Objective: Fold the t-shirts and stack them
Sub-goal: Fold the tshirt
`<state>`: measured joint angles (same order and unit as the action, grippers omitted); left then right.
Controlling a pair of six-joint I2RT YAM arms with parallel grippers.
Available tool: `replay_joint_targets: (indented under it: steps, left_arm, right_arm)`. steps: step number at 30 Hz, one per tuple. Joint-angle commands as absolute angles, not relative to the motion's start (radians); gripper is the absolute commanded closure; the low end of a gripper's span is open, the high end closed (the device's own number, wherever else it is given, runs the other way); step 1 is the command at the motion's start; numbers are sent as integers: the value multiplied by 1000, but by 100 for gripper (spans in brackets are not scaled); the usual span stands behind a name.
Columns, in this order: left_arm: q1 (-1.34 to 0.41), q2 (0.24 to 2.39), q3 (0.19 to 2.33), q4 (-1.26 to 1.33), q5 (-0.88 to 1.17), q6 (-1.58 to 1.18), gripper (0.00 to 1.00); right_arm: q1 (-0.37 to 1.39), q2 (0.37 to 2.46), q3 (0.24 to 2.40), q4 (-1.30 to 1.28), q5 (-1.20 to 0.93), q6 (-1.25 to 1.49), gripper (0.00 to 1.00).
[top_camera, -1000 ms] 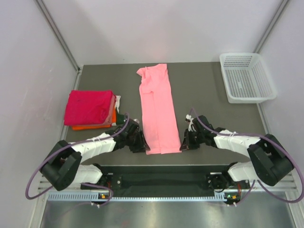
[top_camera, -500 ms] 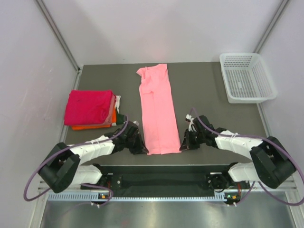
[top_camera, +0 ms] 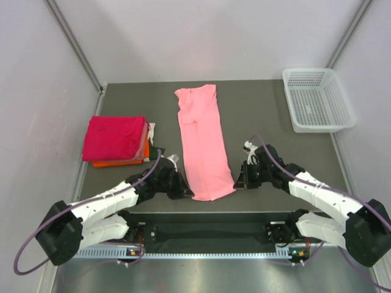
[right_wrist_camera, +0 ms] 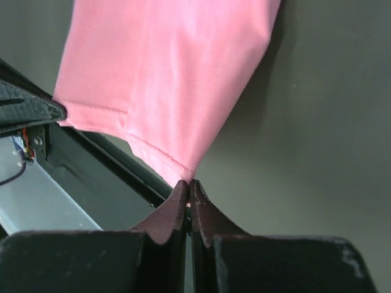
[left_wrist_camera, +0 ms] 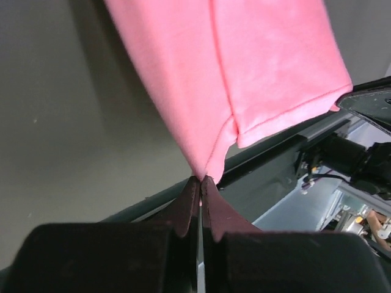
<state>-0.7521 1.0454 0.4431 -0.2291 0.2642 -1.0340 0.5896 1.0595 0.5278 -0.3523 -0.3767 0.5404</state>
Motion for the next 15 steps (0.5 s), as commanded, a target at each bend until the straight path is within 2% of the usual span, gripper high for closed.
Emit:
replay_joint_targets:
  steps: [1,7,15]
  left_arm:
    - [-717,1057,544,-282,285,-1043,100]
    - [-513,1137,644,-236,411,-990,100]
    - [-290,1382,822,-193,540,-904,100]
  right_arm:
    - [568,1089,662,-371,-350,512,100]
    - [509,1256,831,-351,-386,479,100]
    - [397,1541,1070,-351,-442,433,100]
